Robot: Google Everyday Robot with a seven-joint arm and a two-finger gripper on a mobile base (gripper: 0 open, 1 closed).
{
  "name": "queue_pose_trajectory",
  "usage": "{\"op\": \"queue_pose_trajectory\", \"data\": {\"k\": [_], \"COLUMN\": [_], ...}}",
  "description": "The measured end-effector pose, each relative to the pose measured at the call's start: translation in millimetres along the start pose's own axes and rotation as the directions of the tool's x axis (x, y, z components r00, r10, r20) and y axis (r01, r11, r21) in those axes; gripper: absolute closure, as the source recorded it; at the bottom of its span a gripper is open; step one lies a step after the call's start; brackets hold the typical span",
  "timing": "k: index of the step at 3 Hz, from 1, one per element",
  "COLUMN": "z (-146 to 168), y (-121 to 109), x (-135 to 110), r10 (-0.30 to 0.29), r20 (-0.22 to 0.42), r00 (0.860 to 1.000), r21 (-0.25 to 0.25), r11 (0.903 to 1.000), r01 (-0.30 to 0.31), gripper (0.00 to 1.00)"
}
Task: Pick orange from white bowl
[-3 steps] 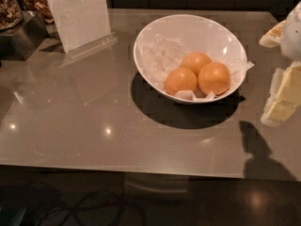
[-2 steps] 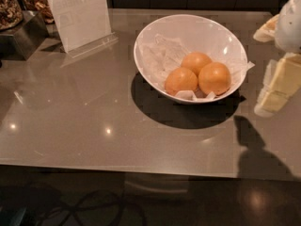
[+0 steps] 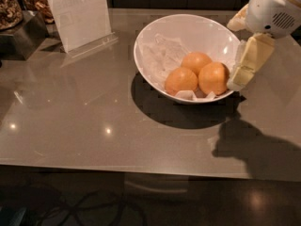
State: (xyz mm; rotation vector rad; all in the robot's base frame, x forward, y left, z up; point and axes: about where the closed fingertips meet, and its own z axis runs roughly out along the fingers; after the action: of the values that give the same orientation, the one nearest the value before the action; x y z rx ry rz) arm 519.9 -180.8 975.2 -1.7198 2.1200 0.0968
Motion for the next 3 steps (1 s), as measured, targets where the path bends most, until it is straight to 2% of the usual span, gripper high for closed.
{"op": "queue_pose_trajectory", "data": {"k": [1, 2, 3], "z": [2, 3, 25], "y": [-5, -7, -15], "x": [-1, 1, 9], "r10": [0.001, 0.037, 0.140], "r20": [0.007, 0.029, 0.081], "r00": [1.000, 0.999, 0.987], "r21": [0.003, 0.021, 0.001], "r11": [1.0000, 0.9991, 0.9901], "r01": [-0.001, -0.037, -0.141], "gripper": [0.00, 0.00, 0.00]}}
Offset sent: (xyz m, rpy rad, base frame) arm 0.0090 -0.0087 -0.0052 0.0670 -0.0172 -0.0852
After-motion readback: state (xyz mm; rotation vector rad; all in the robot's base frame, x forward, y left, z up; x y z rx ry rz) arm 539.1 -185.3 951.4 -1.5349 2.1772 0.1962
